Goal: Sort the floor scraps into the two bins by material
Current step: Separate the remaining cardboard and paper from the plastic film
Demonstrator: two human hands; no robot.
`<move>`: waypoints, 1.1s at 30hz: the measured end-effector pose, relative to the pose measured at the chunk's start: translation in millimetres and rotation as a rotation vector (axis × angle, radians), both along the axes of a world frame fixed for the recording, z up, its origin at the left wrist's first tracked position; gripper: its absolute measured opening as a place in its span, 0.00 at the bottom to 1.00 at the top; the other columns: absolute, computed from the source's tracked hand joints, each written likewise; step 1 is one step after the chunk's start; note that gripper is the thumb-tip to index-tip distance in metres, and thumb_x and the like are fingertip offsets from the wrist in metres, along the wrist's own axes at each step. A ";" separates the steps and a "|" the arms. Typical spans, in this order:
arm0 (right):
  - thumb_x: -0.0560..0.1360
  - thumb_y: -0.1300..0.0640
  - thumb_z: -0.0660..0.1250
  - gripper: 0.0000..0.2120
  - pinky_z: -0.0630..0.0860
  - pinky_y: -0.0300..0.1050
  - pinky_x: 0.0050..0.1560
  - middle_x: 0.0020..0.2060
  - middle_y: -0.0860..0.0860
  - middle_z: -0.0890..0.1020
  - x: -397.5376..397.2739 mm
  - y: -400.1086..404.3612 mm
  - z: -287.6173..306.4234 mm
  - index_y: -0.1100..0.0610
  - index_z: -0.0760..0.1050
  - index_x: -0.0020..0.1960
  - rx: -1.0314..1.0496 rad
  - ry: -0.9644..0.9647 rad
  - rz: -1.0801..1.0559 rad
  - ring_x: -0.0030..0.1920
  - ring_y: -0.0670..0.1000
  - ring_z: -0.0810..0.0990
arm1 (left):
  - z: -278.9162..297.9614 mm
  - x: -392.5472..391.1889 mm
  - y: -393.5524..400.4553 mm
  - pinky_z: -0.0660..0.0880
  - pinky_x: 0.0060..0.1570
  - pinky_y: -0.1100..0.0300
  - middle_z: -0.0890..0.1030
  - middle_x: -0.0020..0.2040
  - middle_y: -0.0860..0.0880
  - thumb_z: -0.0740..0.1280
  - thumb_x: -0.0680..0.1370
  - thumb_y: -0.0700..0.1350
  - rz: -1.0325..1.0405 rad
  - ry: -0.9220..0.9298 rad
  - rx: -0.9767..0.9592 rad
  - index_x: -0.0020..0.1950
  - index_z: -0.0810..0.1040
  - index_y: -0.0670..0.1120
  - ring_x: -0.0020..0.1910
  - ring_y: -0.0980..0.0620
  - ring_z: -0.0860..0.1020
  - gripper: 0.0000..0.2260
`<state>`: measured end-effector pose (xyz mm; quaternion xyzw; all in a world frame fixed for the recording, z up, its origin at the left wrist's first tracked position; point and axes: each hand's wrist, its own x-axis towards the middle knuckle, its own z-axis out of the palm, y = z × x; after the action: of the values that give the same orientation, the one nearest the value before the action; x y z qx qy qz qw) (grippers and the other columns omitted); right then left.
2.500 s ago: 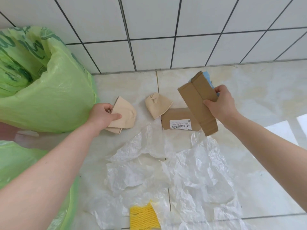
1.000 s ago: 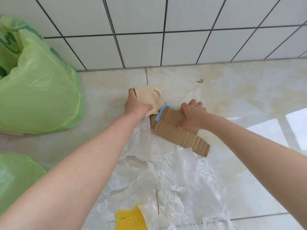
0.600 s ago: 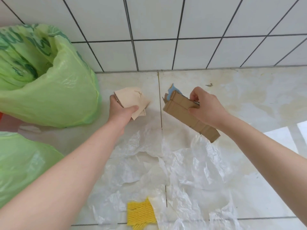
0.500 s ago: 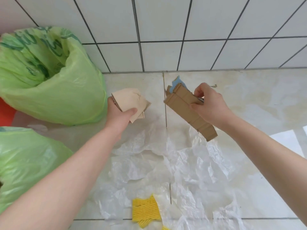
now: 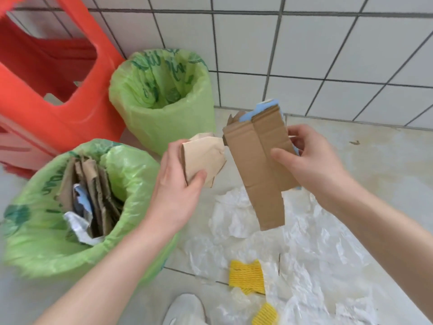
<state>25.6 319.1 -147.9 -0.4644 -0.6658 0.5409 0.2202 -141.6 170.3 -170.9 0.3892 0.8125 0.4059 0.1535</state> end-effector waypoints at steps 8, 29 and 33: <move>0.75 0.65 0.65 0.10 0.78 0.66 0.44 0.46 0.50 0.85 -32.9 -52.1 41.2 0.52 0.81 0.48 -0.152 0.088 0.156 0.43 0.54 0.85 | 48.5 -17.7 -67.5 0.65 0.51 0.66 0.74 0.56 0.53 0.70 0.73 0.41 0.199 0.105 0.112 0.60 0.65 0.51 0.55 0.55 0.72 0.21; 0.66 0.58 0.67 0.10 0.83 0.56 0.44 0.42 0.51 0.85 -208.9 -162.6 55.4 0.52 0.79 0.47 -0.117 0.187 0.380 0.44 0.53 0.85 | 24.2 -114.0 -178.6 0.66 0.56 0.59 0.70 0.62 0.45 0.67 0.71 0.33 0.557 0.330 -0.072 0.64 0.66 0.47 0.62 0.47 0.70 0.24; 0.67 0.55 0.67 0.10 0.80 0.51 0.46 0.40 0.50 0.82 -230.1 -179.2 53.4 0.55 0.76 0.48 0.108 0.081 0.397 0.44 0.52 0.81 | 9.2 -120.8 -178.4 0.67 0.63 0.53 0.72 0.66 0.46 0.69 0.73 0.41 0.332 0.205 -0.398 0.66 0.71 0.47 0.65 0.45 0.71 0.22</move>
<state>-204.5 140.0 -94.5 -0.2894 -0.7629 0.5554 0.1602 -262.4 -8.0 -161.7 0.2520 0.9402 0.2165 0.0752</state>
